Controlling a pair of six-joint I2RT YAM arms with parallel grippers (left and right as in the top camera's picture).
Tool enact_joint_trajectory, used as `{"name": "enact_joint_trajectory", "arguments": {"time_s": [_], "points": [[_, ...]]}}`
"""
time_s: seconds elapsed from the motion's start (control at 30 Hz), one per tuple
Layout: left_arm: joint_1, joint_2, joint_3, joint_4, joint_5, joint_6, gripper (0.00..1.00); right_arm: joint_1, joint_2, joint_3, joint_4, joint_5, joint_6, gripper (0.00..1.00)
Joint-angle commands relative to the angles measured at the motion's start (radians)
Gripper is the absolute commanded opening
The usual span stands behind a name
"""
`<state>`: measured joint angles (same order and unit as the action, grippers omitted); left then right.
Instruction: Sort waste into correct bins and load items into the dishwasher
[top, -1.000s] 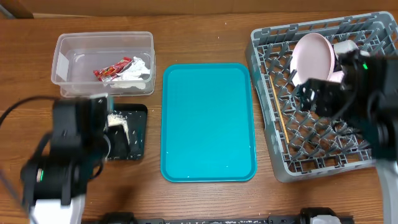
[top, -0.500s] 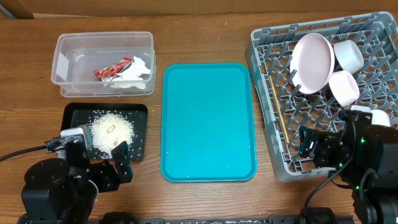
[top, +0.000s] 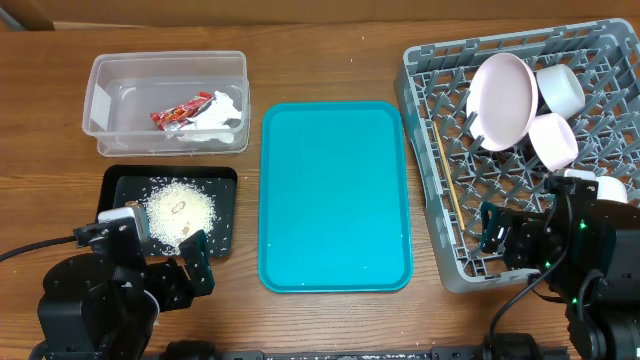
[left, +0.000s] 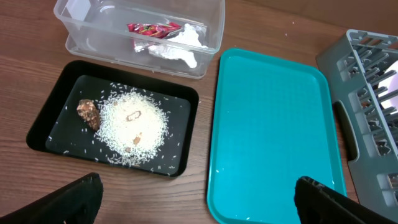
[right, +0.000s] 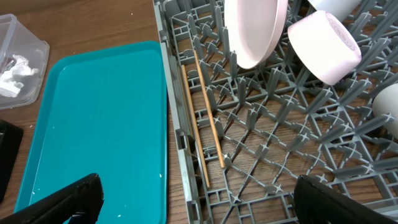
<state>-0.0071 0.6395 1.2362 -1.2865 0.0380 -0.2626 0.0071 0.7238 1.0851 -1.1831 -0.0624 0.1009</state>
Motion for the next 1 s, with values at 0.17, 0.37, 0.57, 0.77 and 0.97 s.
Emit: {"name": "enact_joint_trajectory", "arguments": {"time_s": [0.17,0.37,0.57,0.77,0.97], "points": [[-0.005,0.0,-0.009,0.0,0.007,-0.014,1.0,-0.003,-0.003,-0.009,0.003,0.009,0.003,1.0],[-0.005,0.0,-0.009,0.0,0.007,-0.014,1.0,-0.003,-0.011,-0.018,0.003,0.009,0.003,1.0],[-0.005,0.0,-0.009,0.0,0.007,-0.014,1.0,-0.003,-0.07,-0.064,0.003,0.034,-0.004,1.0],[-0.005,0.0,-0.009,0.0,0.007,-0.014,1.0,0.019,-0.21,-0.232,0.181,0.069,-0.004,1.0],[-0.005,0.0,-0.009,0.0,0.007,-0.014,1.0,0.067,-0.386,-0.48,0.478,0.069,-0.004,1.0]]}}
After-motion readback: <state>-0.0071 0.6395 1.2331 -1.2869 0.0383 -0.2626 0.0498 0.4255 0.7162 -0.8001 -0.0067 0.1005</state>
